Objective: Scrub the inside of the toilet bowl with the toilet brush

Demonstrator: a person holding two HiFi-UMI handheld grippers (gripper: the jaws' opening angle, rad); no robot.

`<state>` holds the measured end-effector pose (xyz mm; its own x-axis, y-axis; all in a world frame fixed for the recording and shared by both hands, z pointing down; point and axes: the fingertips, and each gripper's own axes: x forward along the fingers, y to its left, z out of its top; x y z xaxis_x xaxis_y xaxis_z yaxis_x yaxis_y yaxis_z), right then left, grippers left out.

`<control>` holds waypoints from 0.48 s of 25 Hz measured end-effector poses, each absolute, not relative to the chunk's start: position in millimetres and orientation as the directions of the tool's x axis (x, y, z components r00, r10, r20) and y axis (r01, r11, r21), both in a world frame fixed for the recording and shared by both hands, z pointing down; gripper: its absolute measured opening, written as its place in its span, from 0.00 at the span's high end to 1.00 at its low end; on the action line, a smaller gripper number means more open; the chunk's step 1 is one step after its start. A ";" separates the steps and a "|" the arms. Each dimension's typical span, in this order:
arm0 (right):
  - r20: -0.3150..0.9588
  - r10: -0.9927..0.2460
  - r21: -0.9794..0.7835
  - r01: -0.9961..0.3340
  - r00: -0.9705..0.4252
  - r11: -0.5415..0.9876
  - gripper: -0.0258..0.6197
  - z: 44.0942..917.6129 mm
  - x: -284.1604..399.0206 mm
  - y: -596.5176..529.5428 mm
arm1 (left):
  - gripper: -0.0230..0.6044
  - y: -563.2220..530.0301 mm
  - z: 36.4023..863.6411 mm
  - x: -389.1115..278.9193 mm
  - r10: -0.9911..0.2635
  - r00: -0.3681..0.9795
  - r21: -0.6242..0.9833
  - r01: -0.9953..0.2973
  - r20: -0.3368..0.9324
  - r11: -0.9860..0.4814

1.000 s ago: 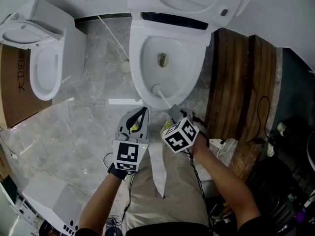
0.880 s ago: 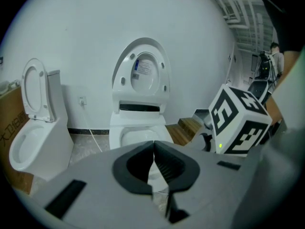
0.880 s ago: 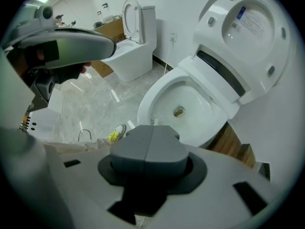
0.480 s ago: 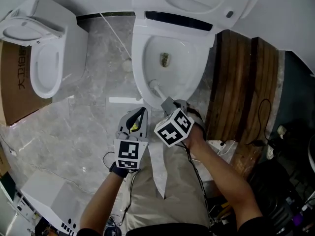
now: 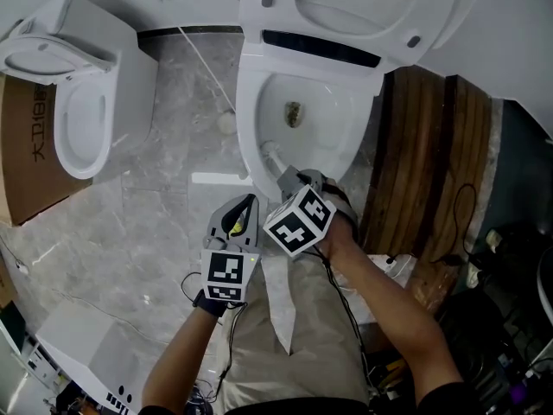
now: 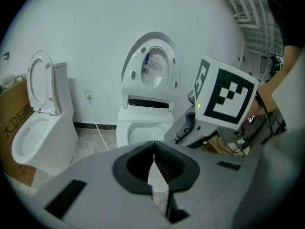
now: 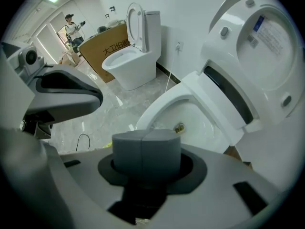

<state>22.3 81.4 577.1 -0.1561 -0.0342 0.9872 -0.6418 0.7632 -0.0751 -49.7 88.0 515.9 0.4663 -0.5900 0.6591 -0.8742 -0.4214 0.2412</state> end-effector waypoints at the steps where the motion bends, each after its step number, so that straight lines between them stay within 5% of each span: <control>1: 0.987 -0.038 -0.074 -0.641 -0.159 0.764 0.72 577.3 20.1 75.8 | 0.94 85.2 516.8 -50.5 -0.590 0.466 0.242 -0.874 0.659 -0.421; 12: 0.979 -0.096 -0.049 -0.667 -0.179 0.744 0.72 583.4 16.5 8.1 | 0.94 60.0 523.4 -69.6 -0.593 0.449 0.239 -0.885 0.668 -0.400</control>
